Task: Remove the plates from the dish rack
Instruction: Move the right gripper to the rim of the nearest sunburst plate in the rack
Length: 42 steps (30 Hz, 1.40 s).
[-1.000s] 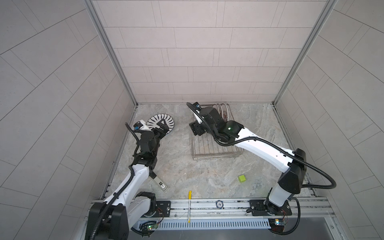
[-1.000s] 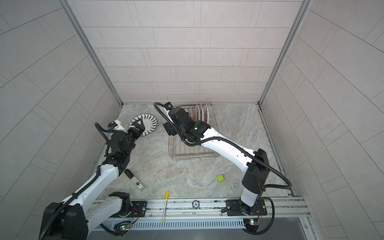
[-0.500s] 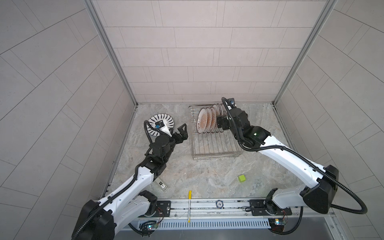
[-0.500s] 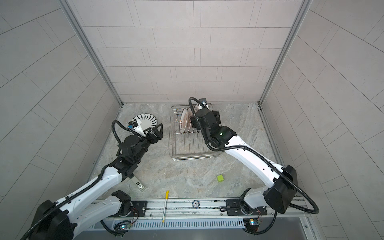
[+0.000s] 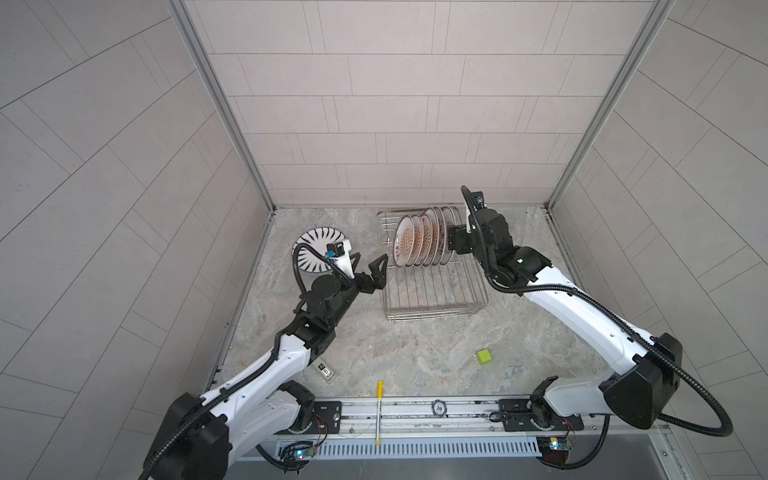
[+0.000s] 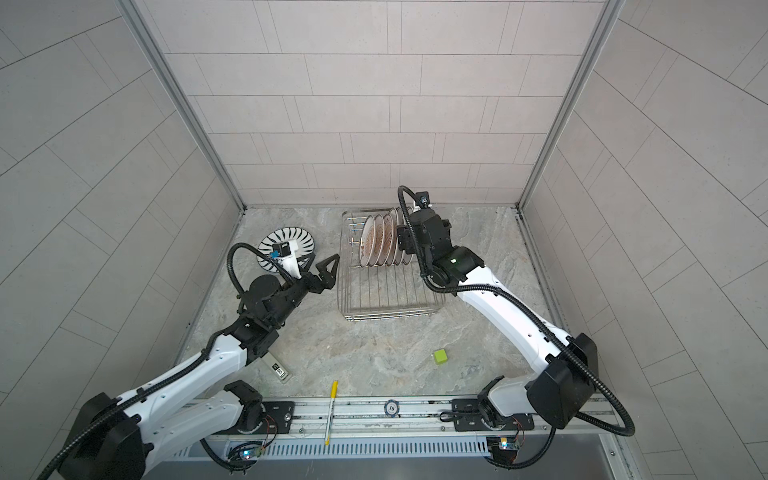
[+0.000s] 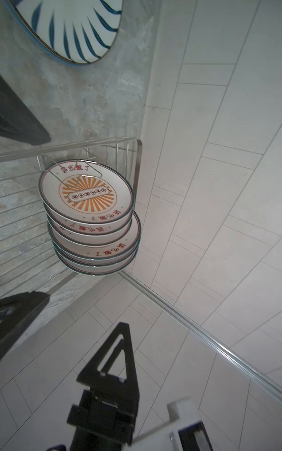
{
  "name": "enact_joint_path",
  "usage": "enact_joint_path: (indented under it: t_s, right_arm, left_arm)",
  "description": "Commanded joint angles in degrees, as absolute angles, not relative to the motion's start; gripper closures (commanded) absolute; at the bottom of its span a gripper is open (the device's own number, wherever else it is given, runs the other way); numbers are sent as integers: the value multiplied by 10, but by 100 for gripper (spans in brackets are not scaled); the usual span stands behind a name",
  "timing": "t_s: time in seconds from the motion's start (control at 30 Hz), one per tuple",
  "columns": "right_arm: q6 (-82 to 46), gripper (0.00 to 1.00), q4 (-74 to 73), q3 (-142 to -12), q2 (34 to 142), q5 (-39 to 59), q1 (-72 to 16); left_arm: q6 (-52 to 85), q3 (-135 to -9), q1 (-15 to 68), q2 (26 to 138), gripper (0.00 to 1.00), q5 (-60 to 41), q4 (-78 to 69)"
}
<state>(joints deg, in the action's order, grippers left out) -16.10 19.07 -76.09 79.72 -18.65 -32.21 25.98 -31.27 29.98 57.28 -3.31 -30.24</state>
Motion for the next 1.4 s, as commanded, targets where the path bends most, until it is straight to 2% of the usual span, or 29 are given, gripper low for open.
enact_joint_path:
  t_s: [0.0, 0.2, 0.33, 0.6, 0.77, 1.1, 1.37]
  right_arm:
    - [-170, 19, 214, -799, 831, -179, -322]
    - [-178, 48, 285, -890, 915, -180, -324]
    - [-178, 59, 305, -927, 957, -182, -329]
    - [-184, 64, 347, -1001, 1038, -195, -334]
    - [-191, 70, 365, -1027, 1071, -232, -334]
    - [-192, 82, 377, -1064, 1124, -233, -334]
    - [-203, 82, 383, -1077, 1152, -252, -332]
  left_arm:
    - [260, -341, 300, 590, 0, -70, -273]
    - [272, -344, 301, 622, 0, -45, -289]
    - [277, -345, 302, 634, 0, -63, -298]
    - [281, -341, 305, 658, 0, -78, -321]
    - [280, -341, 306, 671, 0, -79, -329]
    - [292, -345, 307, 708, 0, -97, -358]
    - [291, -344, 307, 709, 0, -93, -358]
